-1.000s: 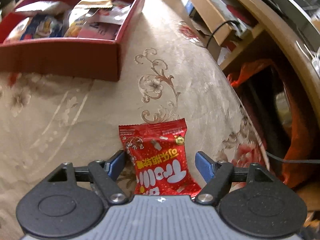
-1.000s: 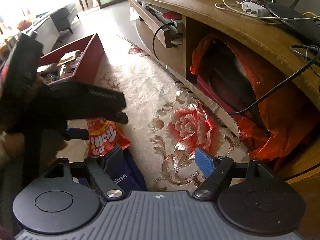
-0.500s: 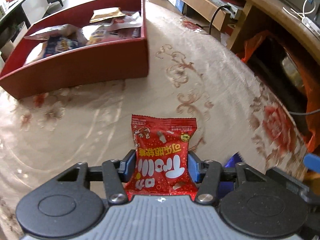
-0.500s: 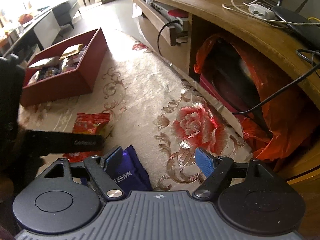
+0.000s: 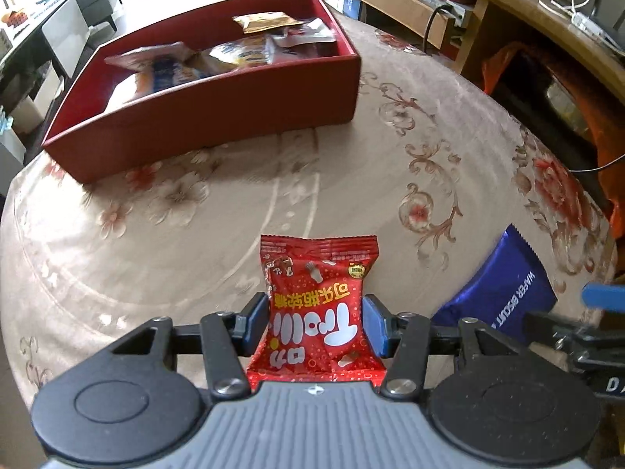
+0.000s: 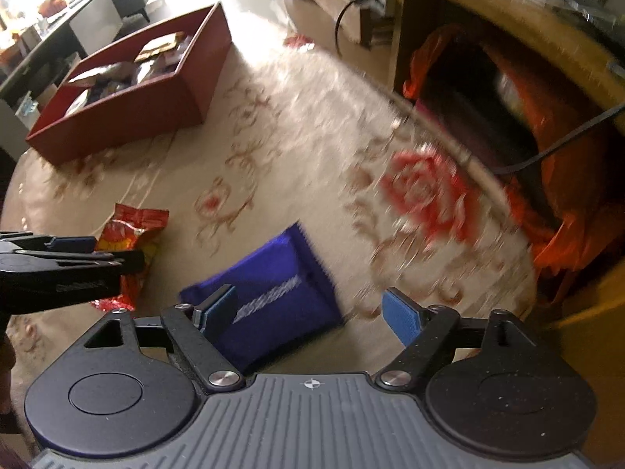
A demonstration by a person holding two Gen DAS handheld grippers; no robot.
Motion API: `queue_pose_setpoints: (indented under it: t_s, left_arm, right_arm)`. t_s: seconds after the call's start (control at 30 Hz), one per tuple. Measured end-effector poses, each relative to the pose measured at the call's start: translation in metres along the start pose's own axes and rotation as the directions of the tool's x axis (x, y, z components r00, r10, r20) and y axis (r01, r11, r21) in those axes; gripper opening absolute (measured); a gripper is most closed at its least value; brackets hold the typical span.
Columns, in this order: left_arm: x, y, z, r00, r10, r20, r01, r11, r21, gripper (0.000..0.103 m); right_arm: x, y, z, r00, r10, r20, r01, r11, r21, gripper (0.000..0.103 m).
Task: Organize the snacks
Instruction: 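Close the left tool on the red Trolli bag while the right tool grasps the blue wafer pack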
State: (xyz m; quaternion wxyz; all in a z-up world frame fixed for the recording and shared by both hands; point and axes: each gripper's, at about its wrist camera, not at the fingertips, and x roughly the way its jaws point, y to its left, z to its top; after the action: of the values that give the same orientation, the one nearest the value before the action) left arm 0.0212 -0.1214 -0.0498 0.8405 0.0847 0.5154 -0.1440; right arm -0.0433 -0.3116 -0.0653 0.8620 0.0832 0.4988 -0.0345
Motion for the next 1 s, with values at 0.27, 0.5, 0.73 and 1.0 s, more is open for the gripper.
queue_pose_setpoints:
  t_s: [0.27, 0.5, 0.73, 1.0]
  left_arm:
    - [-0.005, 0.024, -0.008, 0.998, -0.060, 0.000, 0.060, 0.997, -0.038, 0.052]
    - [-0.003, 0.036, -0.010, 0.998, -0.068, -0.004, 0.068, 0.996, -0.062, 0.052]
    - [-0.001, 0.036, -0.010, 0.997, -0.074, -0.010, 0.073, 0.995, -0.064, 0.053]
    - [0.002, 0.061, -0.010, 0.996, -0.086, -0.013, 0.083, 0.987, -0.136, 0.053]
  right_arm:
    - [0.015, 0.019, -0.015, 0.993, 0.086, -0.076, -0.077, 0.991, 0.112, 0.086]
    - [0.035, 0.024, 0.004, 0.992, 0.104, -0.076, -0.086, 0.974, 0.210, 0.090]
    - [0.050, 0.049, 0.023, 0.997, 0.031, -0.070, -0.024, 0.995, 0.101, 0.093]
    - [0.070, 0.085, 0.019, 0.992, -0.098, -0.084, 0.084, 0.983, -0.162, 0.103]
